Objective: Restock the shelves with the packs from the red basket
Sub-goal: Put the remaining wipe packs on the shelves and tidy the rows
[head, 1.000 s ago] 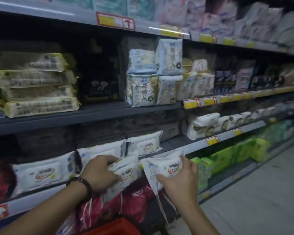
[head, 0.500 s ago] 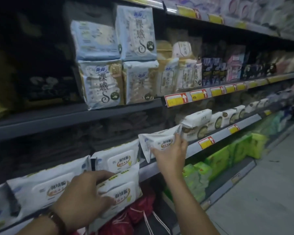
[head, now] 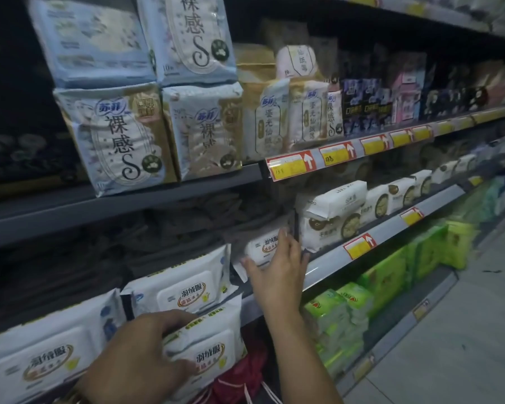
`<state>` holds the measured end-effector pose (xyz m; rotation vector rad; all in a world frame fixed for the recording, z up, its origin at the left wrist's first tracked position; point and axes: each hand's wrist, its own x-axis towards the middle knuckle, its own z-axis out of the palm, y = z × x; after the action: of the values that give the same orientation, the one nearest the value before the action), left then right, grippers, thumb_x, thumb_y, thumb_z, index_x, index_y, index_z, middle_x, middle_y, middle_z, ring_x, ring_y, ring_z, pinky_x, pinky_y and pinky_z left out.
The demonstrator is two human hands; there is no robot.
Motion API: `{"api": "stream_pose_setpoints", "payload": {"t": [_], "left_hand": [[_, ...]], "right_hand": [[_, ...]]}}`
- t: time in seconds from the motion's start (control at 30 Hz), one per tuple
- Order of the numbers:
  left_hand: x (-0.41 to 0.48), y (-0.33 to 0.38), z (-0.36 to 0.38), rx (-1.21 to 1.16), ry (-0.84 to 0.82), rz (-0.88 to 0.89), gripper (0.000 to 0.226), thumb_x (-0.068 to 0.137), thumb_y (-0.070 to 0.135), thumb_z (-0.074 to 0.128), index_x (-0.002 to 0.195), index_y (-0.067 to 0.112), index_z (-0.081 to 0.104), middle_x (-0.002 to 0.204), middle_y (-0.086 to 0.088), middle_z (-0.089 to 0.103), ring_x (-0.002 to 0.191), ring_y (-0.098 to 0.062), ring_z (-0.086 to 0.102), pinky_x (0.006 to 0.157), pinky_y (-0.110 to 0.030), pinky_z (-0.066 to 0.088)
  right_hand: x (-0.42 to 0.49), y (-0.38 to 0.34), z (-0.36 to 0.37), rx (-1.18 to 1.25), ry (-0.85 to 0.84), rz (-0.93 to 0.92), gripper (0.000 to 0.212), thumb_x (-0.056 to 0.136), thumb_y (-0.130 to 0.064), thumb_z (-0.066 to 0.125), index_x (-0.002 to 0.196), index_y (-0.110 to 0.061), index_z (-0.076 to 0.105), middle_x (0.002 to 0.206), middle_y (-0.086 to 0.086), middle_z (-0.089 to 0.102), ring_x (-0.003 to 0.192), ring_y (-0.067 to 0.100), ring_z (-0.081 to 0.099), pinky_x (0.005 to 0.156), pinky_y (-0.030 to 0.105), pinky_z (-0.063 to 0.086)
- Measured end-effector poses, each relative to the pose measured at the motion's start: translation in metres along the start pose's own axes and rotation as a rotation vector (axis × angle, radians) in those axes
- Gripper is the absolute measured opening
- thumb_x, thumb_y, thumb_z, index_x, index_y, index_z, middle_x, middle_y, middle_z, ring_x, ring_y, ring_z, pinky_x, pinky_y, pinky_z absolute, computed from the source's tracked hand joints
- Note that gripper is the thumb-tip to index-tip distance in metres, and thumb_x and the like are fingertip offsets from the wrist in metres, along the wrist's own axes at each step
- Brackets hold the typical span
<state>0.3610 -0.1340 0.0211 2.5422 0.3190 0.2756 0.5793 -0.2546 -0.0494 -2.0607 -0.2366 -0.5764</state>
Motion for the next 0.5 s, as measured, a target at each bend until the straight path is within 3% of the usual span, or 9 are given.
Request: {"api": "stream_pose_setpoints", "payload": {"t": [0.07,0.13,0.2,0.27,0.33,0.4,0.5], "left_hand": [[0.003,0.002,0.002,-0.008,-0.01,0.004,0.048,0.066,0.022,0.085,0.098,0.055,0.072,0.1,0.046,0.068,0.094,0.028,0.06,0.081,0.004,0.046],[0.004,0.005,0.004,0.001,-0.018,0.013,0.048,0.064,0.023,0.085,0.096,0.056,0.071,0.098,0.048,0.067,0.095,0.027,0.062,0.088,-0.002,0.05],[0.005,0.007,0.005,0.022,-0.018,0.035,0.047,0.063,0.026,0.085,0.097,0.055,0.072,0.099,0.049,0.067,0.097,0.026,0.062,0.088,-0.003,0.05],[0.006,0.01,0.006,0.031,-0.009,0.045,0.045,0.065,0.024,0.084,0.097,0.053,0.072,0.099,0.046,0.068,0.097,0.025,0.062,0.082,0.001,0.046],[0.008,0.013,0.007,0.036,0.007,0.04,0.045,0.066,0.021,0.084,0.094,0.053,0.071,0.099,0.041,0.071,0.096,0.024,0.062,0.079,0.004,0.043],[0.012,0.018,0.006,0.046,0.027,0.042,0.044,0.066,0.02,0.085,0.093,0.052,0.071,0.096,0.038,0.072,0.094,0.023,0.064,0.077,0.004,0.043],[0.019,0.027,0.004,0.045,0.057,0.053,0.042,0.069,0.019,0.086,0.081,0.055,0.069,0.09,0.041,0.07,0.088,0.025,0.061,0.071,0.004,0.042]], "right_hand": [[-0.01,0.006,0.002,-0.019,0.115,-0.035,0.065,0.084,-0.046,0.078,0.138,-0.014,0.062,0.137,0.015,0.059,0.129,0.038,0.053,0.112,0.057,0.041],[-0.016,0.013,0.002,-0.045,0.158,-0.073,0.038,0.086,-0.038,0.068,0.12,-0.021,0.073,0.123,0.007,0.067,0.122,0.034,0.059,0.105,0.054,0.04],[-0.016,0.016,-0.004,-0.089,0.008,-0.092,0.036,0.095,-0.034,0.058,0.128,-0.031,0.072,0.134,-0.004,0.066,0.138,0.029,0.049,0.11,0.057,0.03],[-0.011,0.019,-0.014,-0.164,-0.232,-0.076,0.044,0.107,-0.036,0.046,0.149,-0.04,0.055,0.157,-0.016,0.049,0.155,0.025,0.023,0.117,0.06,0.018],[-0.007,0.022,-0.021,-0.187,-0.329,-0.093,0.046,0.111,-0.037,0.04,0.156,-0.041,0.045,0.164,-0.02,0.039,0.159,0.024,0.01,0.119,0.059,0.013],[-0.007,0.02,-0.031,-0.118,-0.294,-0.055,0.039,0.11,-0.036,0.042,0.147,-0.039,0.056,0.158,-0.019,0.048,0.156,0.022,0.016,0.117,0.054,0.015],[-0.007,0.012,-0.047,0.003,-0.13,-0.027,0.021,0.103,-0.036,0.055,0.116,-0.031,0.072,0.126,-0.01,0.069,0.135,0.02,0.043,0.107,0.046,0.03]]}}
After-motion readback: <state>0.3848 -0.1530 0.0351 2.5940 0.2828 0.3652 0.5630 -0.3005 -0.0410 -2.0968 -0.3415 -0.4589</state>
